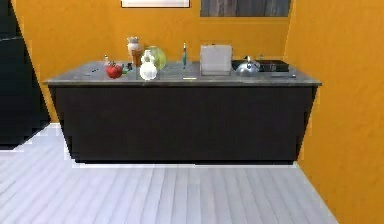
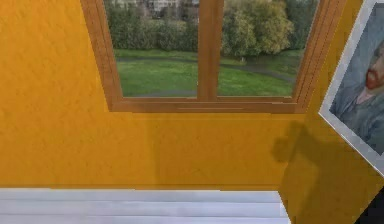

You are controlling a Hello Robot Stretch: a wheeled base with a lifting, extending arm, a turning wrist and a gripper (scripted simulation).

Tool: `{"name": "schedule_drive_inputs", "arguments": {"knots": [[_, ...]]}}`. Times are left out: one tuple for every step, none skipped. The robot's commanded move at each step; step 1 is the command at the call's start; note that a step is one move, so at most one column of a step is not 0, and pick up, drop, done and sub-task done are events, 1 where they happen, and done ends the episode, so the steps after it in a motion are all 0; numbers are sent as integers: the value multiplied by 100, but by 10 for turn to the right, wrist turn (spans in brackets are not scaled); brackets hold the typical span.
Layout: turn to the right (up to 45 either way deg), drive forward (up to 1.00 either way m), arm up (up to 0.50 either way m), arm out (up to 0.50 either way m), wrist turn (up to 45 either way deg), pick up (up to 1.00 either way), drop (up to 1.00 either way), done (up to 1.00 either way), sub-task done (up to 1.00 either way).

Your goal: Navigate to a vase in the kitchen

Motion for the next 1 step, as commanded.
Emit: {"name": "schedule_drive_inputs", "arguments": {"knots": [[0, 25, 0, 0, 0, 0, 0, 0, 0]]}}
